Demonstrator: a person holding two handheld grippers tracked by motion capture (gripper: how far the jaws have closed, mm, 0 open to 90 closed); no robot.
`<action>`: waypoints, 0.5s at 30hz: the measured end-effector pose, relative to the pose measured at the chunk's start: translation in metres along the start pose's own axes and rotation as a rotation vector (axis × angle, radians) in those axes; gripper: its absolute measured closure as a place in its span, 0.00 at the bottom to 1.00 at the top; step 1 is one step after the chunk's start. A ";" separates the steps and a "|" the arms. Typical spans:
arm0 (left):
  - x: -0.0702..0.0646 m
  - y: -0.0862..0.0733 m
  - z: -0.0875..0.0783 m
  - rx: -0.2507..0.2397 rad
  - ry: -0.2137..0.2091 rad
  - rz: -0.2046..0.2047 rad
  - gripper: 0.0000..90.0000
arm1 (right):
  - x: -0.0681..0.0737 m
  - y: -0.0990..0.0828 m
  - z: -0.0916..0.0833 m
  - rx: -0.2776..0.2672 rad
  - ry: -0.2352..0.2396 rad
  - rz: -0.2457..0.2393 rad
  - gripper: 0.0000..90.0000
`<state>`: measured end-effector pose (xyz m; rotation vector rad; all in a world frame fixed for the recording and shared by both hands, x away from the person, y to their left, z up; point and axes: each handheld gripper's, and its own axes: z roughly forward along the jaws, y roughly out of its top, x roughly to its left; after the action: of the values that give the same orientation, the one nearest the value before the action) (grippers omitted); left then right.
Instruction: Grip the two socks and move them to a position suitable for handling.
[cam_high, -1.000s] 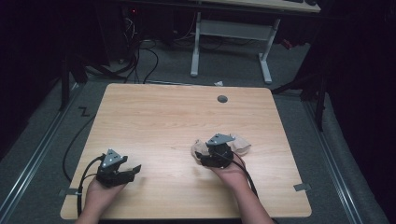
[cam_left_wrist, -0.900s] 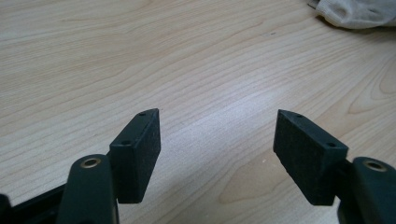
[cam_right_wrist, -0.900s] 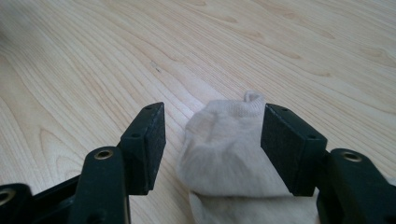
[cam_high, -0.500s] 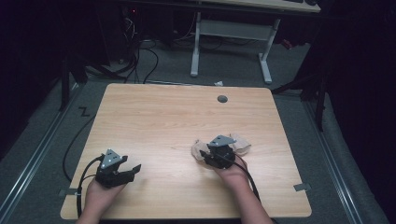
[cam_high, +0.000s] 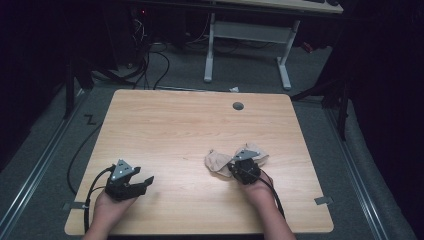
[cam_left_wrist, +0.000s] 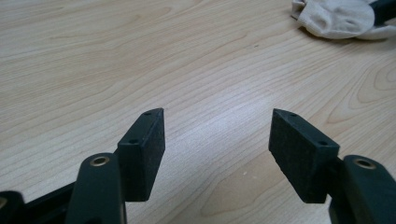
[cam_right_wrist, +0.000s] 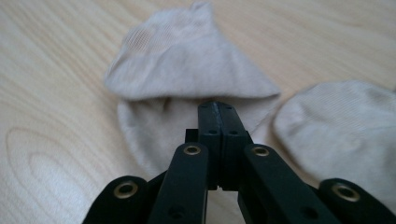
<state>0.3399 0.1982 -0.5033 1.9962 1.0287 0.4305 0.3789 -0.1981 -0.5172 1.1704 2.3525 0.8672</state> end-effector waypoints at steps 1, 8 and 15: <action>0.000 0.001 0.000 -0.005 -0.003 -0.002 0.41 | 0.006 -0.003 0.002 0.003 0.007 -0.014 1.00; -0.004 0.005 0.005 -0.001 -0.020 0.011 0.41 | 0.031 -0.006 -0.003 -0.007 0.071 -0.059 1.00; -0.013 0.008 0.010 0.010 -0.039 0.033 0.41 | 0.062 -0.008 -0.005 -0.018 0.146 -0.108 1.00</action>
<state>0.3420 0.1803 -0.5025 2.0251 0.9769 0.4034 0.3350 -0.1532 -0.5224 0.9937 2.4917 0.9636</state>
